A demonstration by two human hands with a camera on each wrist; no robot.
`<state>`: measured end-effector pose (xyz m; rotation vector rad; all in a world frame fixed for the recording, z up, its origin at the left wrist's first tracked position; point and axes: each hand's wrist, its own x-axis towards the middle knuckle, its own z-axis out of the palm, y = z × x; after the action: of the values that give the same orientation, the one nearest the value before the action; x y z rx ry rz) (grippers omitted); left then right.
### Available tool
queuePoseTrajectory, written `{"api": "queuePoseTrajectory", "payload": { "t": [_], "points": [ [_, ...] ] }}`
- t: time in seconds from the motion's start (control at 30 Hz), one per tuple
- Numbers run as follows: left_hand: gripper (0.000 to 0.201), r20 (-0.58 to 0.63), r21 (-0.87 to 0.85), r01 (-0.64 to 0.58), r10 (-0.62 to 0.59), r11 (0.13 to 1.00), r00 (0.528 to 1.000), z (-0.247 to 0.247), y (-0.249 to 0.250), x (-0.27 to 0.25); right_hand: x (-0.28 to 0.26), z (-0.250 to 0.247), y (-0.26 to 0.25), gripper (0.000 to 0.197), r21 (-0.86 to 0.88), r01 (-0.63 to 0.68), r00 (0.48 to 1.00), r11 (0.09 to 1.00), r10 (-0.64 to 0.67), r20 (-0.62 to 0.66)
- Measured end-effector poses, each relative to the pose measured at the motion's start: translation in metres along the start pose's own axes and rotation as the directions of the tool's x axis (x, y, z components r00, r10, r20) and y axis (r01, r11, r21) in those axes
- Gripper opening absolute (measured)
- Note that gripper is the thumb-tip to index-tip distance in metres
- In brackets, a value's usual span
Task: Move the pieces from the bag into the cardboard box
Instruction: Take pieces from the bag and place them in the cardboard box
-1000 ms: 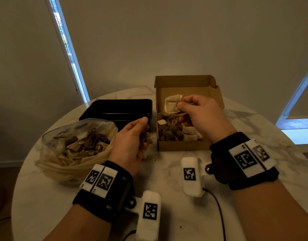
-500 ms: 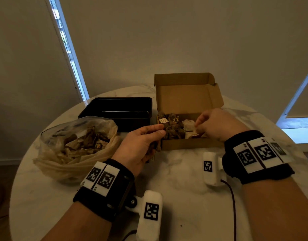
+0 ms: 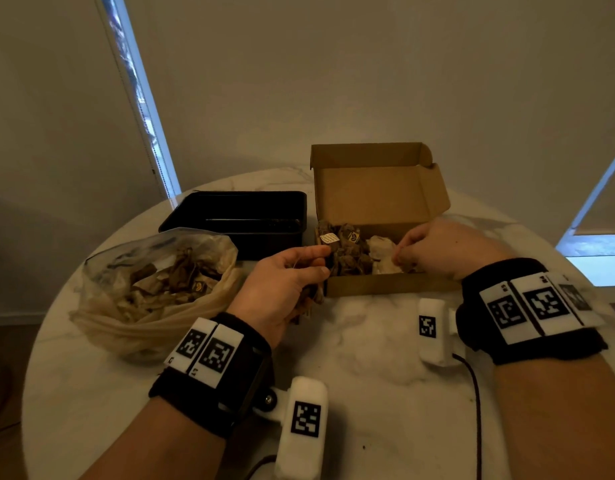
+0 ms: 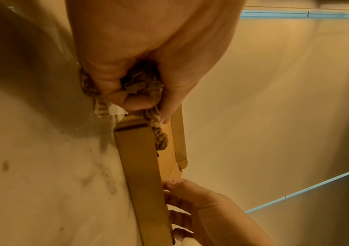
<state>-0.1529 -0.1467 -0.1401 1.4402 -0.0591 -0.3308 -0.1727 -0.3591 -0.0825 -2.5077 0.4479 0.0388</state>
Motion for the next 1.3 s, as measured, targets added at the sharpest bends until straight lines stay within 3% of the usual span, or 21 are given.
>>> {"api": "queuePoseTrajectory", "payload": {
  "t": [0.17, 0.5, 0.6, 0.67, 0.8, 0.87, 0.97, 1.13, 1.3],
  "points": [
    [0.03, -0.009, 0.022, -0.002, 0.002, 1.0, 1.0, 0.001, 0.001, 0.0, -0.001, 0.0, -0.003, 0.023, -0.163, -0.023, 0.997, 0.986, 0.033, 0.063],
    [0.021, -0.087, 0.034, -0.036, 0.039, 0.999, 0.995, 0.002, 0.002, -0.001, -0.005, 0.004, -0.008, 0.029, -0.234, 0.029, 0.988, 0.972, 0.007, 0.152],
    [0.014, -0.16, -0.051, -0.02, 0.011, 0.998, 0.987, 0.004, 0.007, -0.003, -0.007, 0.001, -0.005, 0.023, -0.102, 0.016, 0.998, 0.995, -0.009, 0.069],
    [0.032, -0.17, -0.155, -0.007, -0.02, 0.988, 0.985, 0.003, 0.012, -0.004, -0.01, -0.001, -0.005, 0.021, -0.005, 0.067, 0.997, 0.998, -0.067, -0.046],
    [0.062, -0.044, -0.339, 0.033, -0.051, 0.94, 0.998, 0.007, 0.02, -0.011, -0.021, -0.001, -0.019, 0.015, 0.172, 0.374, 0.911, 0.912, -0.325, -0.255],
    [0.07, -0.002, -0.372, 0.047, -0.051, 0.927, 0.999, 0.009, 0.022, -0.014, -0.027, 0.003, -0.029, 0.011, 0.222, 0.472, 0.878, 0.853, -0.435, -0.197],
    [0.075, 0.016, -0.375, 0.046, -0.043, 0.926, 0.999, 0.012, 0.023, -0.017, -0.032, 0.014, -0.038, 0.011, 0.247, 0.52, 0.848, 0.818, -0.528, -0.039],
    [0.071, 0.004, -0.349, 0.029, -0.03, 0.937, 1.0, 0.013, 0.024, -0.018, -0.03, 0.031, -0.041, 0.017, 0.185, 0.472, 0.855, 0.862, -0.499, 0.141],
    [0.048, -0.036, -0.294, -0.018, 0.008, 0.956, 0.999, 0.013, 0.022, -0.018, -0.032, 0.028, -0.042, 0.013, 0.187, 0.48, 0.847, 0.857, -0.509, 0.157]
  ]
}}
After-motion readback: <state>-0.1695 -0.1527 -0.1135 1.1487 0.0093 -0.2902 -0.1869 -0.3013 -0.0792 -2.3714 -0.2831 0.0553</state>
